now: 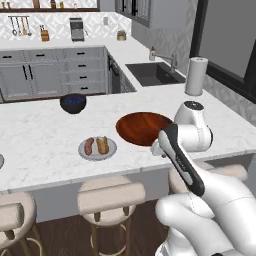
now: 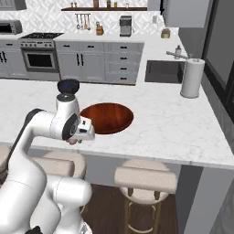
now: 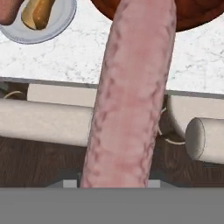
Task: Place one bun and one sausage from the bowl on each plate.
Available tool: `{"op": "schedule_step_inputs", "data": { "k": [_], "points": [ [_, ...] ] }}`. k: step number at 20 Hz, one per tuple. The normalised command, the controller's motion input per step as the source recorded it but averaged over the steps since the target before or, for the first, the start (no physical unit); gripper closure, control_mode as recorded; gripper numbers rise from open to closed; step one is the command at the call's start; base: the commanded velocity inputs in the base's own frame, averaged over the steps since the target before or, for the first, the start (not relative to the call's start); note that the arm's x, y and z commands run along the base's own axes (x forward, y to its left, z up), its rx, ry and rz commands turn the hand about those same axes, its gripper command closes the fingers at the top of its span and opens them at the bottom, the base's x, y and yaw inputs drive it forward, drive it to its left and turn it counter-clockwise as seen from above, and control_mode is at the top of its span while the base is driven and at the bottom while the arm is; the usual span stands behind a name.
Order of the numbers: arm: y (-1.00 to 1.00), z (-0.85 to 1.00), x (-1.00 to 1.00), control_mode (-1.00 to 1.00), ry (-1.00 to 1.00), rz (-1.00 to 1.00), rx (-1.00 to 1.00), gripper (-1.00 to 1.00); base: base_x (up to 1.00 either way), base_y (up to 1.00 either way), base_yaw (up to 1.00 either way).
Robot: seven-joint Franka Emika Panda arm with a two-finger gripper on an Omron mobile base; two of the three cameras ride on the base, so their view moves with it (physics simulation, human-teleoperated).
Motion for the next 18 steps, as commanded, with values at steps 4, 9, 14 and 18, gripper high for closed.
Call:
{"op": "schedule_step_inputs", "data": {
  "k": [4,9,14,18],
  "points": [
    [0.00,0.00,0.00,1.00,0.00,0.00,0.00,1.00,-0.49,1.00,0.00],
    [0.00,0.00,0.00,1.00,0.00,0.00,0.00,1.00,-0.19,1.00,0.00],
    [0.00,0.00,0.00,1.00,0.00,0.00,0.00,1.00,0.10,0.97,0.00],
    [0.00,0.00,0.00,1.00,0.00,0.00,0.00,1.00,0.34,0.72,0.00]
  ]
}}
